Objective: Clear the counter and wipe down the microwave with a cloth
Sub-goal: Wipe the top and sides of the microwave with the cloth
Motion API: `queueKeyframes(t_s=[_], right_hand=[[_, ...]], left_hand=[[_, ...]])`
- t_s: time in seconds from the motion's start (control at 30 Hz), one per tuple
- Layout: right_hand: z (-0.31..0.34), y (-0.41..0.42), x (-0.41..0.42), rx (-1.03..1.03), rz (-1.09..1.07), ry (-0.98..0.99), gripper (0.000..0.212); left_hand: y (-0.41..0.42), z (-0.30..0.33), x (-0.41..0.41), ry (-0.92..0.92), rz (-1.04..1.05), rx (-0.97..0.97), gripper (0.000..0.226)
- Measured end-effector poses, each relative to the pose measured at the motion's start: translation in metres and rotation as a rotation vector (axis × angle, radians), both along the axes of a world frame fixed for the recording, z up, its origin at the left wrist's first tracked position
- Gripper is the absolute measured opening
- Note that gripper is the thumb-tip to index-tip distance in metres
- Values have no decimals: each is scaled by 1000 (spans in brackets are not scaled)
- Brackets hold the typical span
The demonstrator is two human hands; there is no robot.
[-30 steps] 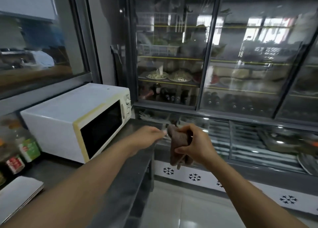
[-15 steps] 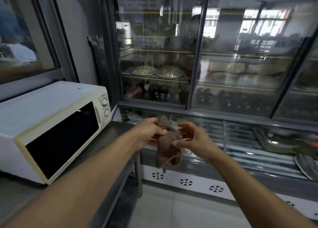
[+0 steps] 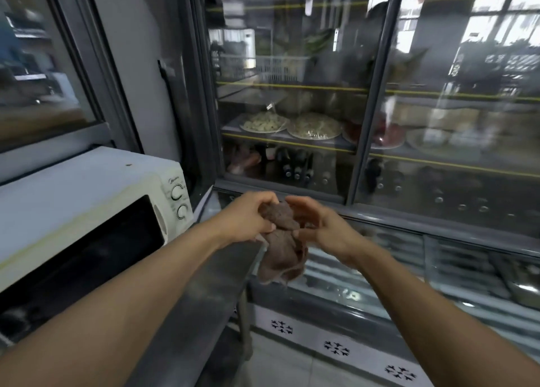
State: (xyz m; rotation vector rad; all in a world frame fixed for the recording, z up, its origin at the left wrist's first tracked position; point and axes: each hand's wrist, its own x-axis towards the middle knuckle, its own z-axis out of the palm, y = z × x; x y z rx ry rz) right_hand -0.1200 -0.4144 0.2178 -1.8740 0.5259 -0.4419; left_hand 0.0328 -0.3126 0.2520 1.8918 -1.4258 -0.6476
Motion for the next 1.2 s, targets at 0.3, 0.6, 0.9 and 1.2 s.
queueKeyframes(t_s=[0.3, 0.6, 0.9, 1.2], right_hand=[[1, -83, 39, -156, 191, -80, 15], [4, -137, 60, -229, 570, -75, 33], [-4, -124, 78, -94, 826, 14, 30], [-8, -87, 93, -442, 925, 229, 20]], left_hand=[[-42, -4, 11, -185, 281, -21, 32], [-52, 4, -16, -524, 609, 176, 30], [-17, 13, -50, -248, 766, 125, 34], [71, 32, -67, -233, 914, 67, 33]])
